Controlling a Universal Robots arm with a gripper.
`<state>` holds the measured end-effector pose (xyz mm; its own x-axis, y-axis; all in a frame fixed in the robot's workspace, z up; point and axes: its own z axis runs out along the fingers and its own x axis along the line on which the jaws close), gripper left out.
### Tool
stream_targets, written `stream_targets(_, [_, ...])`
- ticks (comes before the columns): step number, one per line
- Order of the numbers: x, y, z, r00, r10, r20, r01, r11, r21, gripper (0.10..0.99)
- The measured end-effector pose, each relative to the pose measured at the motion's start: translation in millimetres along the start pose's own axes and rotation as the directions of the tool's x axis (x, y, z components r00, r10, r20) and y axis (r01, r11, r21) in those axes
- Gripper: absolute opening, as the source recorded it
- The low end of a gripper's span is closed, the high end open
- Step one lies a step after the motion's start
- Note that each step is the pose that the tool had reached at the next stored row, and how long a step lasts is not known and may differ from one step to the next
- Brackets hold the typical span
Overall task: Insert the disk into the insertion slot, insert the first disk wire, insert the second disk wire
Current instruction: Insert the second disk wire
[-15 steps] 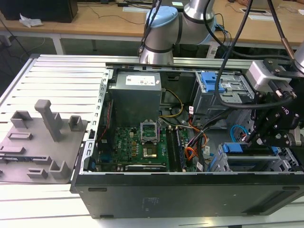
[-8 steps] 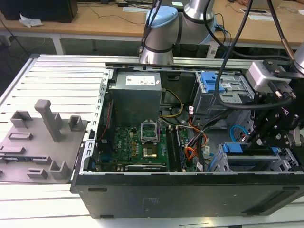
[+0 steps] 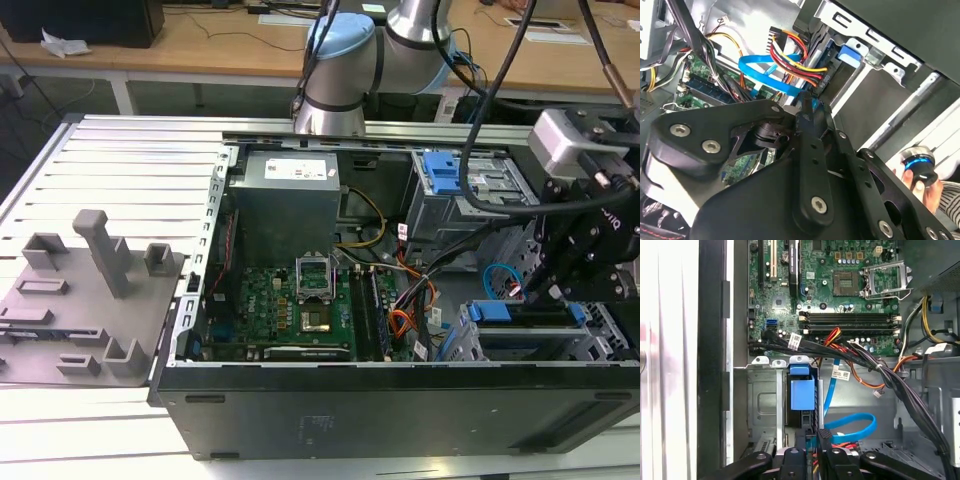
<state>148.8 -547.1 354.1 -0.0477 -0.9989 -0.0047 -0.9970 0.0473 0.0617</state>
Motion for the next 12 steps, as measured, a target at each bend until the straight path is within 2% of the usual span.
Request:
stream_targets(1, [0.0,0.1,-1.8,1.0,0.0,0.0001,0.0,1.0,0.0,0.22])
stream_targets(3, [-0.1,1.2,-11.4,1.0,0.0,0.0002,0.0,1.0,0.001,0.106])
stream_targets(4, [0.0,2.7,-11.2,1.0,0.0,0.0018,0.0,1.0,0.001,0.106])
stream_targets(6, [0.5,11.7,-10.9,1.0,0.0,0.0044,0.0,1.0,0.003,0.106])
stream_targets(12, [0.5,12.5,-10.8,1.0,0.0,0.0046,0.0,1.0,0.003,0.106])
